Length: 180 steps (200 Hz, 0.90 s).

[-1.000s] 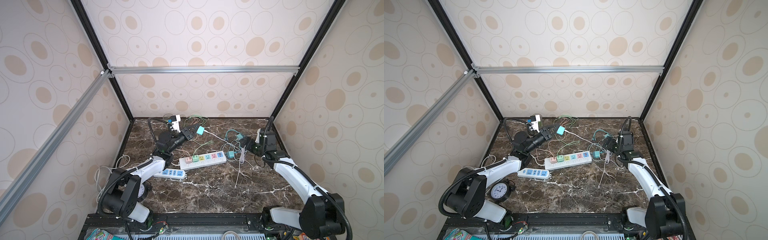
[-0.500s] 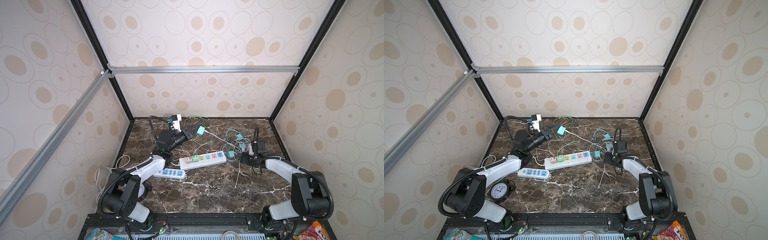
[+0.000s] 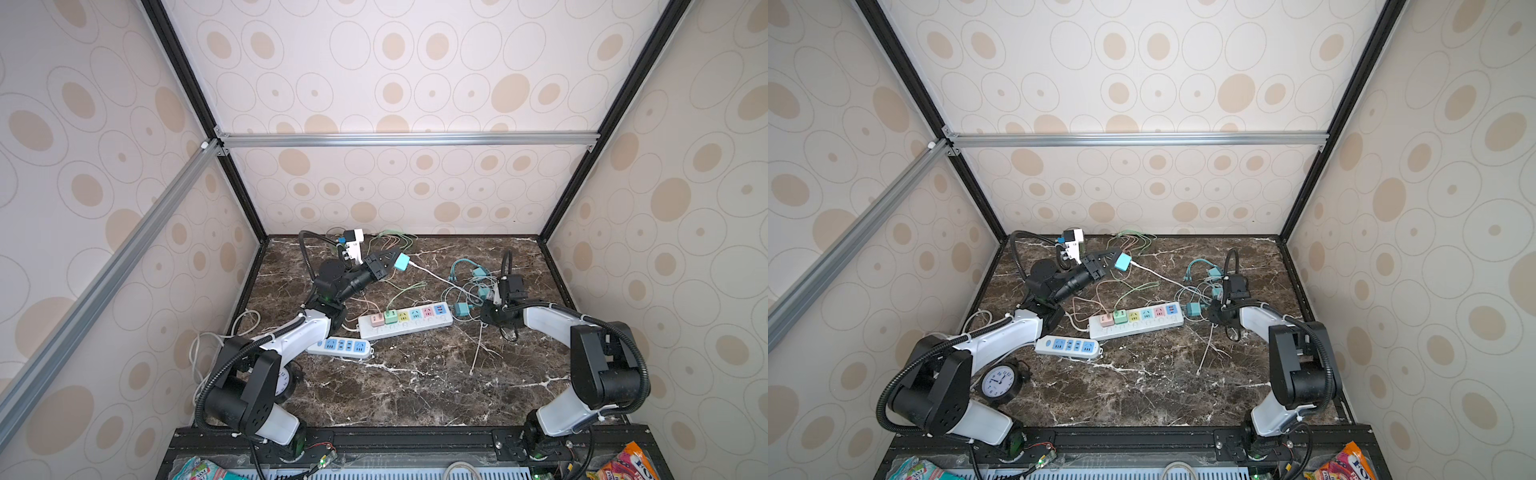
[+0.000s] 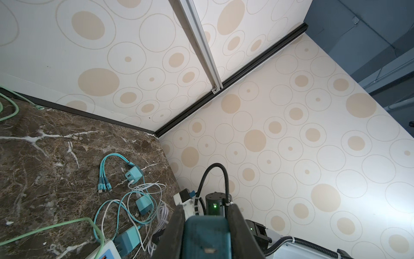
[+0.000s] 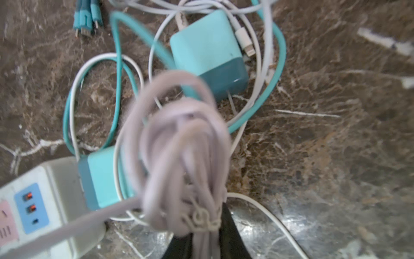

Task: Insert plugs into power strip
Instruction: Pick up the power cord from the middle-right of the table.

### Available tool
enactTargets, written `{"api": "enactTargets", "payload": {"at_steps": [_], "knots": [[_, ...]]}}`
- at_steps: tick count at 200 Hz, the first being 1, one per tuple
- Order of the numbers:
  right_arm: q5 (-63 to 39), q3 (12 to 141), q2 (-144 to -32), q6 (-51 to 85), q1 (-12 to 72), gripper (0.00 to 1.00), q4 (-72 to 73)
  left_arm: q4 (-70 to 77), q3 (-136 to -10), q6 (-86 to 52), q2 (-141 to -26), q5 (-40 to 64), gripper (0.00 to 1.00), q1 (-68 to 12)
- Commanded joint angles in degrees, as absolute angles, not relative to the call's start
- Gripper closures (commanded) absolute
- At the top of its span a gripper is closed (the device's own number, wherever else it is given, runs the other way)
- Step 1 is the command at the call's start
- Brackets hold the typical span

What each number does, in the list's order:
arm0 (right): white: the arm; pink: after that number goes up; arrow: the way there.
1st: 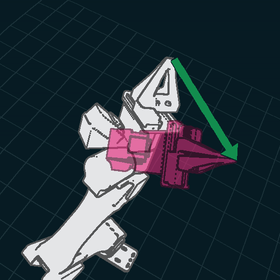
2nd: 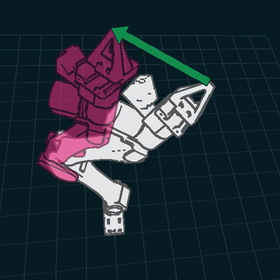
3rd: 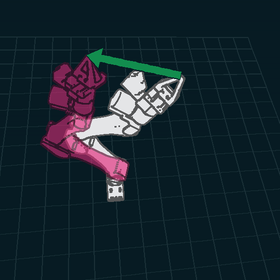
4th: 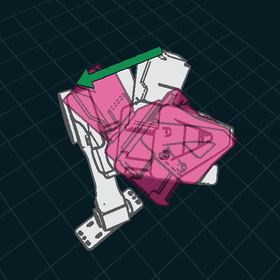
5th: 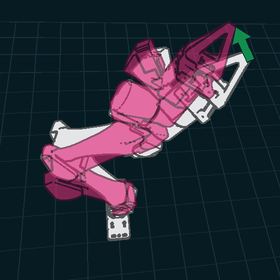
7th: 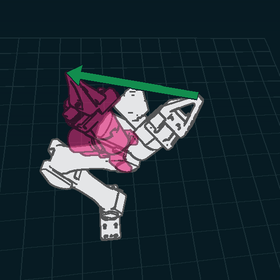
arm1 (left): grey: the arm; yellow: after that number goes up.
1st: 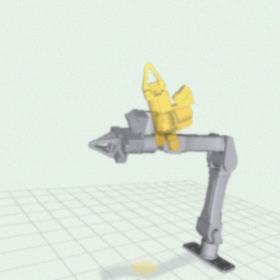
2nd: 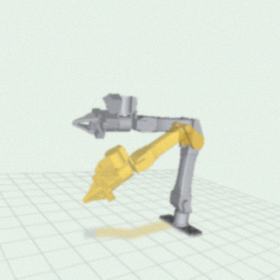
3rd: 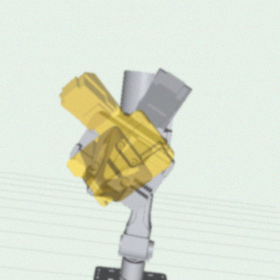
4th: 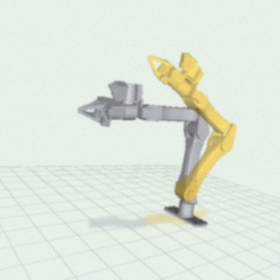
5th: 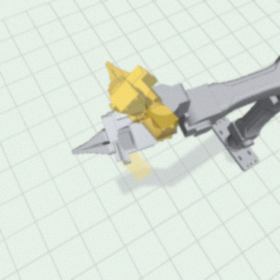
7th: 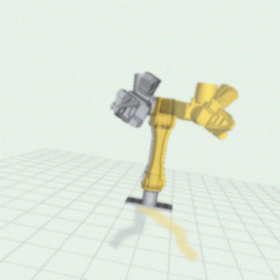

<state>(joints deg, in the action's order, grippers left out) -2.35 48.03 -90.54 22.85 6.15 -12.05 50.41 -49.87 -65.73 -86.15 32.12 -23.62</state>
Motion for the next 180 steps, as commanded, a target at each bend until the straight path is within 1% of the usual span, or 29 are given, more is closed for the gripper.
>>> {"api": "enactTargets", "payload": {"at_steps": [1, 12, 29, 54, 82, 98, 112, 142, 159, 171, 180], "knots": [[3.3, 45.7, -83.8, 23.0, 6.0, 0.95, -11.6, 51.7, -52.0, -64.6, -86.1, 32.9, 1.0, -24.0], [6.3, 44.7, -80.2, 23.0, 5.7, 1.0, -11.9, 51.4, -53.2, -64.3, -86.8, 32.9, 1.0, -24.9], [10.0, 44.1, -74.7, 21.7, 4.6, 1.0, -12.3, 51.0, -55.6, -63.7, -88.5, 33.0, 1.0, -26.5], [16.9, 45.3, -69.4, 15.8, 3.7, 1.0, -12.4, 47.6, -61.4, -60.7, -91.6, 32.9, 1.0, -29.5], [18.2, 48.4, -65.7, 12.7, 2.7, 1.0, -13.4, 45.2, -66.9, -58.5, -94.4, 33.5, 1.0, -31.9], [15.3, 48.9, -63.3, 10.0, 2.7, 1.0, -11.8, 45.3, -67.6, -58.4, -94.5, 33.5, 1.0, -32.1], [10.1, 49.3, -61.4, 7.0, 2.8, 1.0, -10.0, 44.7, -67.1, -57.6, -93.6, 32.7, 1.0, -32.1], [0.4, 52.0, -59.1, 5.1, 3.7, 1.0, -6.0, 40.6, -64.7, -53.9, -89.9, 27.5, 1.0, -32.1], [-4.7, 54.2, -60.5, 4.2, 4.8, 1.0, -2.5, 40.1, -62.7, -52.9, -88.0, 23.6, 1.0, -31.9], [-9.7, 56.0, -63.4, 4.0, 5.4, 1.0, -0.1, 41.7, -61.2, -53.0, -87.4, 22.2, 1.0, -31.9], [-11.5, 57.7, -66.4, 3.7, 6.4, 1.0, 1.3, 43.4, -60.4, -53.9, -87.5, 21.9, 1.0, -31.7]]}}
